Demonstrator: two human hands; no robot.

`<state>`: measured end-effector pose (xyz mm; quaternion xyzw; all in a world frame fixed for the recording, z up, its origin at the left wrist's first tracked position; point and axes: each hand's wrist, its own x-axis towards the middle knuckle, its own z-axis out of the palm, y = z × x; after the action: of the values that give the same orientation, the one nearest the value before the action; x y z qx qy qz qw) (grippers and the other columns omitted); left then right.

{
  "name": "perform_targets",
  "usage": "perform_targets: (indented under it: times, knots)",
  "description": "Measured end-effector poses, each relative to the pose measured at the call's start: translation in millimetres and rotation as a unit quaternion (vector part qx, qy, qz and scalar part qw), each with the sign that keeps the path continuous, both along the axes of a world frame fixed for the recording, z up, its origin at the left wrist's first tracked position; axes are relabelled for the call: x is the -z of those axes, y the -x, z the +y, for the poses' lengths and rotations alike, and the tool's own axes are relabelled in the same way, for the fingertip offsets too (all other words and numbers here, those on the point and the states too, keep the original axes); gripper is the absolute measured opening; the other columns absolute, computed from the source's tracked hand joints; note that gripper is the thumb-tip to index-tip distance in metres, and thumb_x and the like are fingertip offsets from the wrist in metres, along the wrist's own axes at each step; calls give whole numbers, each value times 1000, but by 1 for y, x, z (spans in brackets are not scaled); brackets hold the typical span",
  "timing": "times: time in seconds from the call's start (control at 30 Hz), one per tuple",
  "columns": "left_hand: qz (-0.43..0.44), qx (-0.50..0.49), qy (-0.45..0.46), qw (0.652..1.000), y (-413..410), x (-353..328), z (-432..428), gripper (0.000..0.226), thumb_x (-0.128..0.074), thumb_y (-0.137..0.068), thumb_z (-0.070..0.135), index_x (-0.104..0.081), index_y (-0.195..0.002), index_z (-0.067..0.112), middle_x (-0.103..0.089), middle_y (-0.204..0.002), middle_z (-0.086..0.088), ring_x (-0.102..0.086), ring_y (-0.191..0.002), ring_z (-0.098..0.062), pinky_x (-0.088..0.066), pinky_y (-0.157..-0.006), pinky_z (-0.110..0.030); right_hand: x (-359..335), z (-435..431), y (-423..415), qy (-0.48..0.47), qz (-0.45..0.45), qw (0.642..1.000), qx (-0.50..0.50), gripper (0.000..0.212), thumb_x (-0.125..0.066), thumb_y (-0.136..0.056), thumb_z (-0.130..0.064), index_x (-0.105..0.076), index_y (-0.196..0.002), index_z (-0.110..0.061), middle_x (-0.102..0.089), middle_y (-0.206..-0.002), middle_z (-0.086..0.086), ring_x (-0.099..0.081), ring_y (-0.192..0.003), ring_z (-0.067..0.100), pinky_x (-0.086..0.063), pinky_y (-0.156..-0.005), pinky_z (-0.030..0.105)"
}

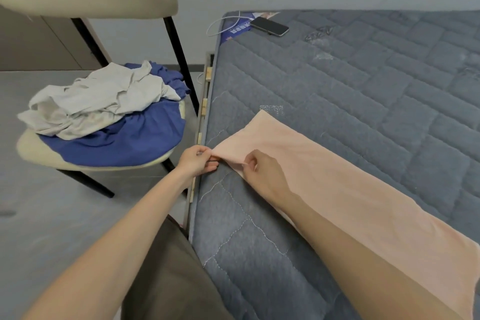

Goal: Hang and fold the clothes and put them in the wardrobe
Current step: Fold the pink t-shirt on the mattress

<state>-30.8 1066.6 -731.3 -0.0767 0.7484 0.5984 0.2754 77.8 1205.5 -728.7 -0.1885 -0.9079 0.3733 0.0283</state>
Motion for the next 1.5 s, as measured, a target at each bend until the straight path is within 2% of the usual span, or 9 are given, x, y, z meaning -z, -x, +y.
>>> perform_targets:
  times: [0.2, 0.33, 0.53, 0.67, 0.87, 1.03, 1.17, 1.27, 1.5]
  knots:
    - [3, -19, -43, 999, 8, 1, 7, 17, -37, -100, 3, -47, -87, 3, -52, -74, -10, -56, -68, -11, -56, -83, -30, 2, -2, -2, 8, -27, 998, -53, 9, -53, -86, -17, -60, -89, -21, -61, -79, -7, -58, -80, 20, -45, -73, 32]
    - [-3, -81, -36, 996, 4, 6, 8, 23, -37, -99, 2, -44, -79, 8, -59, -82, -8, -58, -69, -8, -54, -56, -18, 6, -1, -8, -24, -94, 990, -98, 29, -44, -91, -12, -67, -107, -16, -67, -111, 1, -58, -103, 22, -45, -89, 31]
    - [-13, -143, 12, 990, -13, 11, 10, 12, -42, -93, 6, -47, -104, 6, -54, -119, -26, -48, -67, -11, -52, -69, -28, -7, 31, -13, -37, -68, 995, -58, 32, -43, -90, -8, -67, -109, -18, -67, -116, -1, -56, -111, 20, -43, -96, 35]
    - [-136, -122, -17, 983, -37, 11, 18, 5, -49, -92, 11, -49, -94, 6, -50, -80, -7, -47, -67, -14, -48, -64, -27, -11, 69, -12, -110, -32, 993, 29, 33, -46, -90, -7, -63, -117, -14, -56, -127, 9, -44, -120, 29, -37, -100, 37]
    - [-216, -68, -80, 971, -55, 3, 32, 15, -48, -92, 5, -49, -107, 5, -55, -86, -9, -55, -97, -24, -43, -88, -31, -4, 115, -1, -120, -150, 976, 103, 45, -49, -92, -25, -44, -134, -10, -43, -138, 14, -35, -129, 34, -33, -102, 43]
    - [-290, -29, -150, 945, -75, 5, 51, 11, -53, -94, 8, -52, -104, 10, -58, -89, -8, -57, -81, -18, -43, -93, -31, 4, 132, 11, -121, -219, 961, 118, 43, -49, -91, -48, -54, -114, -13, -57, -118, 10, -47, -119, 33, -35, -99, 46]
    - [-270, -114, -180, 939, -83, 14, 70, 27, -46, -97, 1, -50, -124, 1, -63, -113, -13, -57, -80, -19, -44, -87, -33, 2, 140, 17, -24, -165, 981, 100, 32, -50, -92, -32, -43, -67, -14, -53, -75, 2, -52, -83, 28, -38, -67, 33]
    - [-251, -163, -198, 933, -75, 20, 72, 19, -44, -97, -1, -53, -114, 0, -57, -125, -16, -57, -85, -21, -45, -84, -35, 0, 141, 22, -13, -115, 990, 86, 28, -51, -93, -28, -49, -73, -8, -51, -73, 3, -48, -78, 25, -34, -64, 31]
    - [-206, -188, -218, 935, -43, 13, 72, 28, -48, -97, 7, -47, -125, 12, -61, -88, 1, -57, -71, -11, -50, -70, -33, -2, 145, 46, 29, -63, 991, 115, 31, -54, -90, -38, -57, -76, -10, -53, -74, 1, -48, -77, 22, -35, -65, 31]
